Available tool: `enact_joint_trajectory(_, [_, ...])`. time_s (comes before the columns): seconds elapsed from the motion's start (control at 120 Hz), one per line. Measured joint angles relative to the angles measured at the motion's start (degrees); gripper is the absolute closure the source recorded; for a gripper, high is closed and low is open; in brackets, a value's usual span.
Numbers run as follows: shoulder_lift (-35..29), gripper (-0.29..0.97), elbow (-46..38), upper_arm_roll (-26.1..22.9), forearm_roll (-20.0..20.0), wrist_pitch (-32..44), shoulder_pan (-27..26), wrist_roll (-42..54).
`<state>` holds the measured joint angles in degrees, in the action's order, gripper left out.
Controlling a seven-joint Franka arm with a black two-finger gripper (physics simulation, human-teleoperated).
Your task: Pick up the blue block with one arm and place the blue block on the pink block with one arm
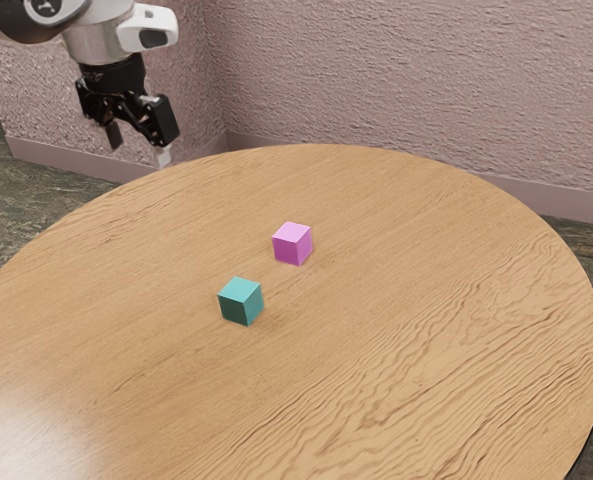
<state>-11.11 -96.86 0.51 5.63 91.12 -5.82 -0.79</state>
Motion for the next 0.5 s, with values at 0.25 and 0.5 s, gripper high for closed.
enact_joint_trajectory(0.25, [-0.6, 0.0, -2.7, 0.4, 1.3, 2.4, 0.6, -1.2])
enact_joint_trajectory(0.5, [5.8, 0.0, -13.5, 0.2, -2.5, 15.2, 0.5, -5.3])
